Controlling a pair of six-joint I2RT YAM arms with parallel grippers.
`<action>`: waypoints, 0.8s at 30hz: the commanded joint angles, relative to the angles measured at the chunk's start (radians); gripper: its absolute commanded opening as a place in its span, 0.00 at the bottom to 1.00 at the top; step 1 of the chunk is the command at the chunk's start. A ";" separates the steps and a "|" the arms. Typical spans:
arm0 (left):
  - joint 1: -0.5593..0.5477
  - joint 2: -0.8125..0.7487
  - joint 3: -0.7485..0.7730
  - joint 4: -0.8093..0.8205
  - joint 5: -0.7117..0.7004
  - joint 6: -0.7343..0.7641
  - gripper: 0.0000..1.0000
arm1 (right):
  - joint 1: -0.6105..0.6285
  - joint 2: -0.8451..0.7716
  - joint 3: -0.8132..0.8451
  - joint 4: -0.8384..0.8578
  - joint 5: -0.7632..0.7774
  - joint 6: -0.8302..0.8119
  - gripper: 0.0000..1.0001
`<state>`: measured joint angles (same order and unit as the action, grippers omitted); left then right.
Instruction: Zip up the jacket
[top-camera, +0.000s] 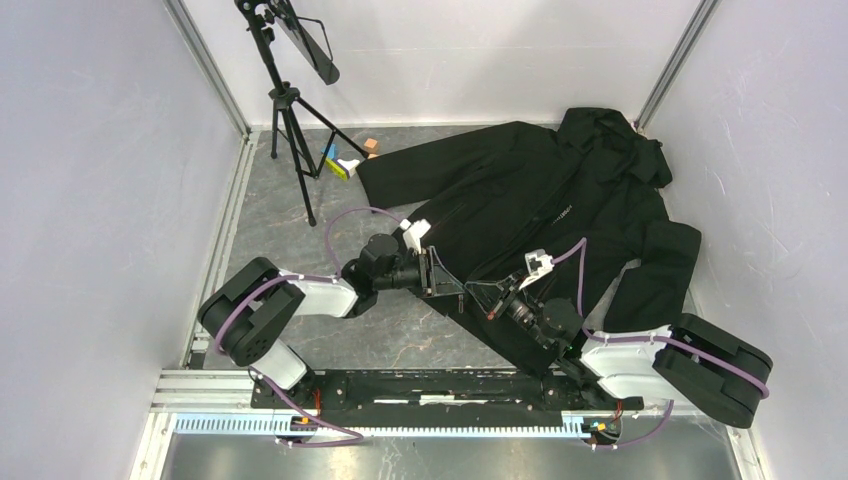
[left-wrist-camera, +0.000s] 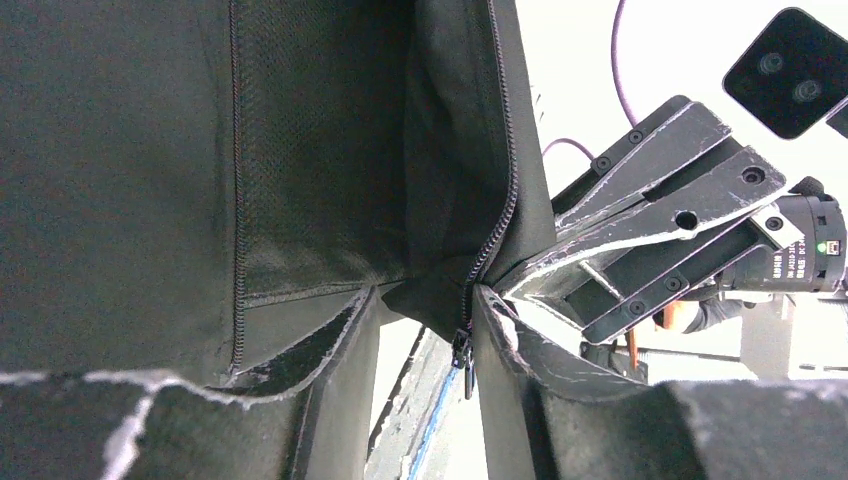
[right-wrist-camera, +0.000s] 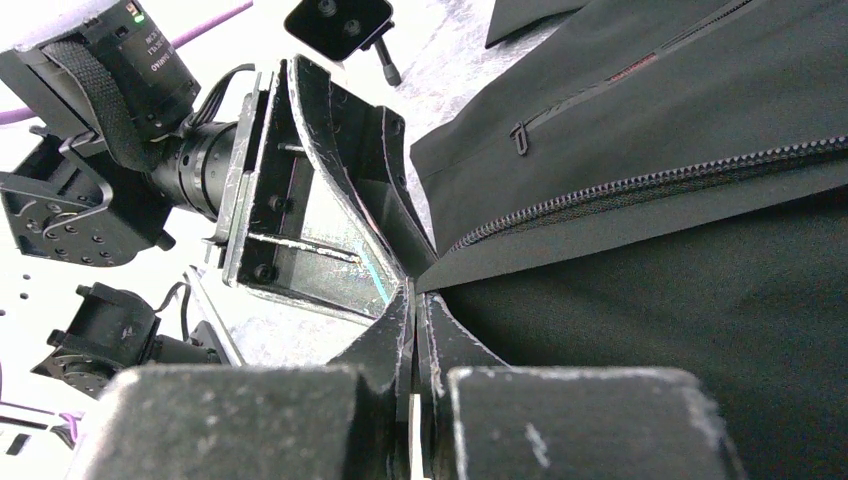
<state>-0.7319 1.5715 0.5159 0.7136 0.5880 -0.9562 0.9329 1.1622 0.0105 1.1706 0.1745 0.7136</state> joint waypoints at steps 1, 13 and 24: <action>-0.024 0.002 -0.017 0.146 0.110 -0.069 0.48 | -0.002 0.002 -0.186 0.062 -0.027 0.016 0.00; -0.026 -0.068 -0.052 0.144 0.108 -0.053 0.54 | -0.002 -0.011 -0.189 -0.001 -0.018 0.031 0.00; -0.026 -0.190 -0.047 -0.075 0.046 0.088 0.68 | -0.002 -0.085 -0.195 -0.071 -0.012 0.049 0.00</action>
<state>-0.7551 1.3994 0.4557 0.7155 0.6506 -0.9588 0.9318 1.1107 0.0105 1.0836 0.1623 0.7525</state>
